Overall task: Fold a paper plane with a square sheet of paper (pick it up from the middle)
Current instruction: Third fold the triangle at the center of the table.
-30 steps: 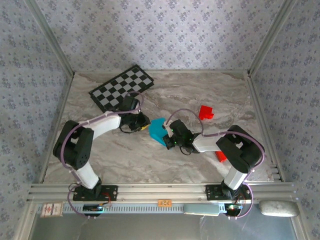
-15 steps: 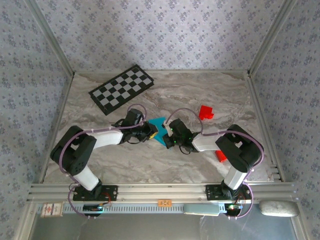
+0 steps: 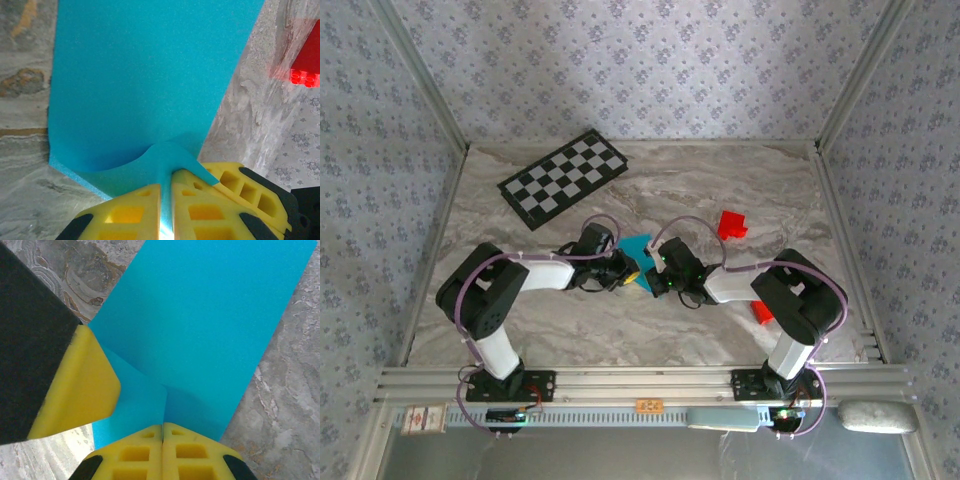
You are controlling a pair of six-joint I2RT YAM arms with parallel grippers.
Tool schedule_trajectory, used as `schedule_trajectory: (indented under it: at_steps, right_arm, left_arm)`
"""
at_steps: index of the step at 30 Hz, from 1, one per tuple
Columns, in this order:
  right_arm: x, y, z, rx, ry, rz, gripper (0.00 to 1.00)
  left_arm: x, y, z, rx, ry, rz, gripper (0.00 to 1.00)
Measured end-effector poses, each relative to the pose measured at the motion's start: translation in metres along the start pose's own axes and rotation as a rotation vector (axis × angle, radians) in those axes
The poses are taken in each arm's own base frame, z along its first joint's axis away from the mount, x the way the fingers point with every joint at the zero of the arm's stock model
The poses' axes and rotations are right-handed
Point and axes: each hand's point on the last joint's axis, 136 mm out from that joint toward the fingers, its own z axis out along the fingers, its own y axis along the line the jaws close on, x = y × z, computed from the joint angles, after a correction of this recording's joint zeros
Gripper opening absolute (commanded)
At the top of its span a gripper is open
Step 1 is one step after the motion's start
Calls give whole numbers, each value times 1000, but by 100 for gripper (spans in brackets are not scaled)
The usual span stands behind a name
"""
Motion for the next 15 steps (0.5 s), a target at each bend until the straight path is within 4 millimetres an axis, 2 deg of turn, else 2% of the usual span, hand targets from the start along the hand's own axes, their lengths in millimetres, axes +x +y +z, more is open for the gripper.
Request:
schedule_trajectory:
  at_steps: [15]
  right_arm:
    - [0, 0, 1, 0, 2, 4, 3]
  left_arm:
    - [1, 11, 2, -39, 1, -6, 12]
